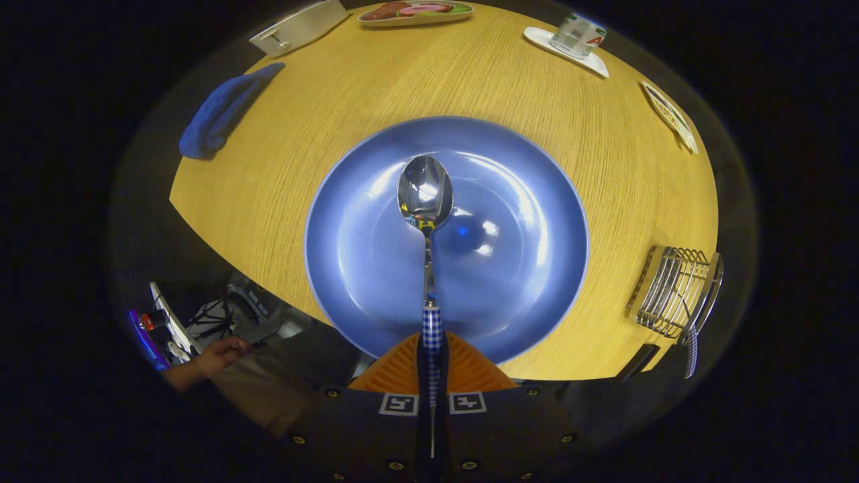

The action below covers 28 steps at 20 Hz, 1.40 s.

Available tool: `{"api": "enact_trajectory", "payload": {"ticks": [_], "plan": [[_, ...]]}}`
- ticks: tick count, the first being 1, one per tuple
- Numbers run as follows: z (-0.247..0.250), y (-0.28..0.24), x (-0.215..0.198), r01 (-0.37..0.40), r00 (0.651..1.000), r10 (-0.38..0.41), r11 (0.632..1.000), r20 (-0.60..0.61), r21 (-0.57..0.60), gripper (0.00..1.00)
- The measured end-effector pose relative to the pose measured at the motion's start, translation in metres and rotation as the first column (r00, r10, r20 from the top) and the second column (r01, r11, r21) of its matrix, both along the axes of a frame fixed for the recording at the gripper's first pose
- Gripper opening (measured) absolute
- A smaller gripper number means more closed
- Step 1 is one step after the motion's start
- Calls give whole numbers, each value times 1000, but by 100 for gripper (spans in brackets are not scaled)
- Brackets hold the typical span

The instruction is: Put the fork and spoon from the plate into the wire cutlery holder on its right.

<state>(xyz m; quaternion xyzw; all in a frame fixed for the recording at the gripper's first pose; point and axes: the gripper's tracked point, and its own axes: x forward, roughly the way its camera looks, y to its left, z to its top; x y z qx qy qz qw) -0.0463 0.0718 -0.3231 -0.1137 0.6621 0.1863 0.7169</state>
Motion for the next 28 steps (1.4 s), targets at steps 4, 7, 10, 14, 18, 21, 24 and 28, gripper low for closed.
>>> {"api": "enact_trajectory", "payload": {"ticks": [4,7,10,14,18,21,24,28], "plan": [[17,-41,-5,-46,999,44,997,-29,-64,2],[31,-69,-4,-69,997,66,992,-28,-104,2],[41,-88,-4,-54,998,51,991,-30,-123,2],[52,-108,-4,-51,999,48,989,-24,-141,2],[61,-133,-8,-60,998,53,984,-41,-169,2],[66,-147,-8,-40,998,32,985,-55,-165,2],[78,-163,-13,-35,997,22,985,-77,-166,2],[93,-188,-18,-11,995,-7,986,-104,-166,2]]}}
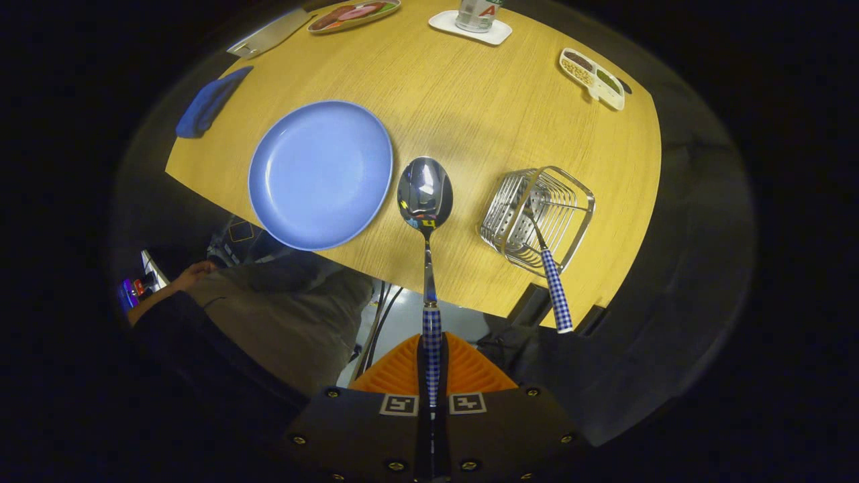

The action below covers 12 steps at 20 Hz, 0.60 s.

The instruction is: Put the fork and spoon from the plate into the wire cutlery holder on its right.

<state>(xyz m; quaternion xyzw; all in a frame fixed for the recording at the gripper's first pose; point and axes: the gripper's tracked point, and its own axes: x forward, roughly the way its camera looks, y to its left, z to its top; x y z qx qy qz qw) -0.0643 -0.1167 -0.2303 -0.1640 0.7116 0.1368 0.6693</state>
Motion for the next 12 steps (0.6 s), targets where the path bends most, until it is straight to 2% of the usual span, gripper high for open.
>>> {"api": "enact_trajectory", "payload": {"ticks": [6,12], "plan": [[22,-33,-2,80,995,-80,997,-59,13,2],[22,-47,6,145,986,-142,989,-88,27,2]]}}
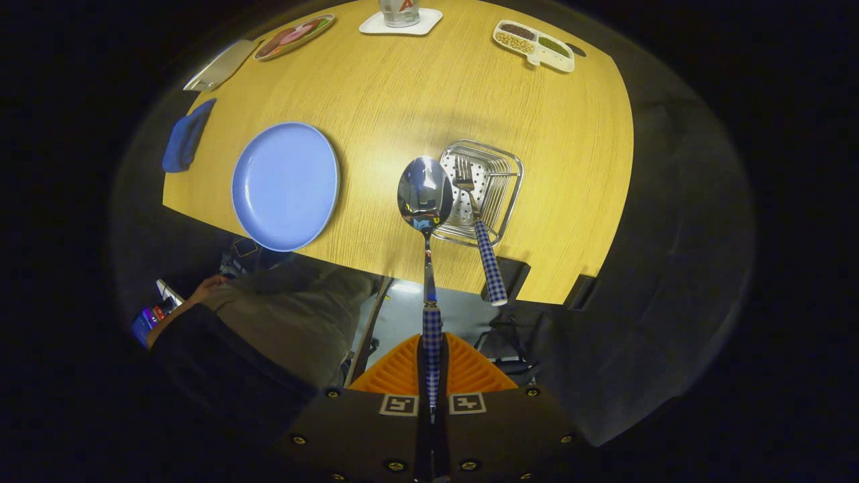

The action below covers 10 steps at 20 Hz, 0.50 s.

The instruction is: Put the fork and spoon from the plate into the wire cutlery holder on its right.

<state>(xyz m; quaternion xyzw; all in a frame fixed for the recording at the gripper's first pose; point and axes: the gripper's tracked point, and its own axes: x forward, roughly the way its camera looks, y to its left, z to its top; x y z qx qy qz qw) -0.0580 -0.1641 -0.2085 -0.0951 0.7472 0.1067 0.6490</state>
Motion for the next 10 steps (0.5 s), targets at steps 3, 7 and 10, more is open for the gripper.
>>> {"api": "enact_trajectory", "payload": {"ticks": [3,7,10], "plan": [[-2,5,1,61,997,-58,996,-48,68,2],[-6,-2,7,126,989,-118,988,-86,85,2],[-8,-9,10,164,980,-154,984,-124,76,2]]}}
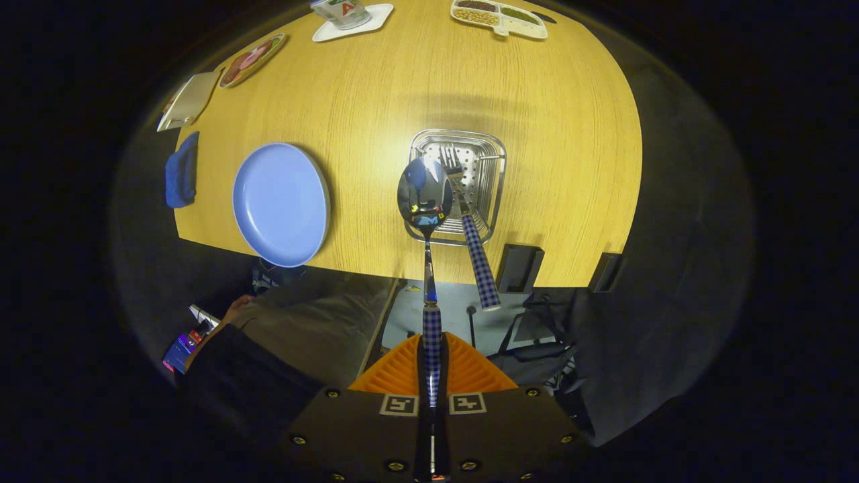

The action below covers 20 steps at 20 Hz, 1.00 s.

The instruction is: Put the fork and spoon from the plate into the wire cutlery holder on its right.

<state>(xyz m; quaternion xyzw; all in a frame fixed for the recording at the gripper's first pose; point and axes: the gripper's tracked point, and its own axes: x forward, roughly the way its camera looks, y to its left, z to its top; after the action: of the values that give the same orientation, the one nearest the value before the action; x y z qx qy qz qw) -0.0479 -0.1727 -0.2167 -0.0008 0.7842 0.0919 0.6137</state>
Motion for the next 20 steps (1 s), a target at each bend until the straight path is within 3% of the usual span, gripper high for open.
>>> {"api": "enact_trajectory", "payload": {"ticks": [10,20], "plan": [[-9,9,12,115,981,-104,992,-161,59,2],[-18,10,27,70,968,-63,997,-244,21,2]]}}
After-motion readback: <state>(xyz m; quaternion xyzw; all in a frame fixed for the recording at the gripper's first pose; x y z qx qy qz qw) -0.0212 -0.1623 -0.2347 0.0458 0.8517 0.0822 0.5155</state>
